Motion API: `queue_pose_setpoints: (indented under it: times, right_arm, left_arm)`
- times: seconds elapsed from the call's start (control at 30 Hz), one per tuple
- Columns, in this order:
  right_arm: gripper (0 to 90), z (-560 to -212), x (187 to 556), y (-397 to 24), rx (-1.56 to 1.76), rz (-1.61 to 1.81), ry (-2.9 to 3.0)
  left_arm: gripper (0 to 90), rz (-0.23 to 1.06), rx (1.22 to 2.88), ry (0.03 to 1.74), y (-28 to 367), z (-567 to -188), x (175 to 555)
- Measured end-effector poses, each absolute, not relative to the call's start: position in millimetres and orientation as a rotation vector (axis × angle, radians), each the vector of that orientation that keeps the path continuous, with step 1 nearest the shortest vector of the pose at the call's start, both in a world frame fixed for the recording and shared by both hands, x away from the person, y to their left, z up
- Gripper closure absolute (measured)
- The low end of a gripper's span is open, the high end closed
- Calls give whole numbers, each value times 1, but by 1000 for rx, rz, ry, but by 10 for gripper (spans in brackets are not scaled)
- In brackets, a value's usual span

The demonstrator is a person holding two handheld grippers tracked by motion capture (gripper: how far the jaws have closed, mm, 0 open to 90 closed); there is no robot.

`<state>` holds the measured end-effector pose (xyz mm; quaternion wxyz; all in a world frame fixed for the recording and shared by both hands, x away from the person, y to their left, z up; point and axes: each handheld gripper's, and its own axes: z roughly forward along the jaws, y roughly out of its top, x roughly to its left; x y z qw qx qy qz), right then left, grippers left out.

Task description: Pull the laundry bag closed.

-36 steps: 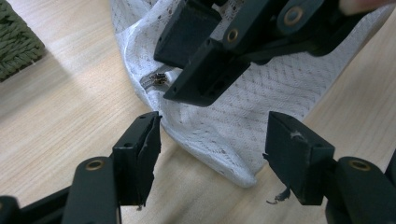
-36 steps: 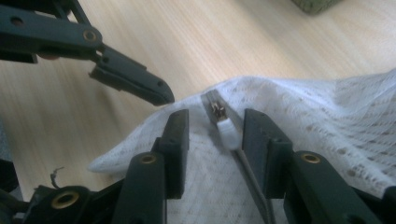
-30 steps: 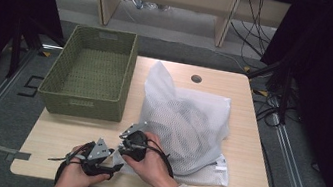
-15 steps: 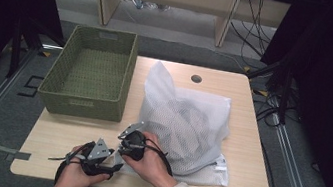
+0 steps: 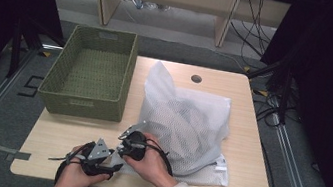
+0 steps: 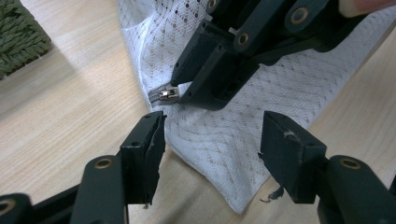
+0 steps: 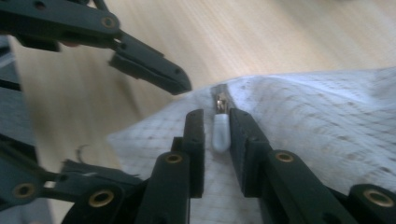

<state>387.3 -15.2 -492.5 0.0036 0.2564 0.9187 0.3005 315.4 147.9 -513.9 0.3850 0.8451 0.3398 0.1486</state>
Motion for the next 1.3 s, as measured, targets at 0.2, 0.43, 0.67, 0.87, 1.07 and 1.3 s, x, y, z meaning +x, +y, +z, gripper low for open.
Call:
queue_pose_setpoints:
  times: [0.2,0.43,0.67,0.87,1.07,1.3]
  right_arm:
    - [780,-494,386,-16,811,948,2887]
    - [846,-492,387,-19,873,965,2873]
    - [863,-490,386,-21,909,980,2873]
    - [866,-480,384,-25,938,998,2874]
    - [867,-466,383,-31,981,998,2891]
    - [868,-457,382,-35,1000,1010,2890]
  left_arm:
    - [401,379,2150,867,148,-514,315]
    - [403,380,2152,868,148,-514,315]
    - [406,400,2138,875,148,-514,315]
    - [440,391,2120,898,150,-513,320]
    - [564,366,2120,901,154,-507,334]
    - [640,300,2111,884,150,-505,343]
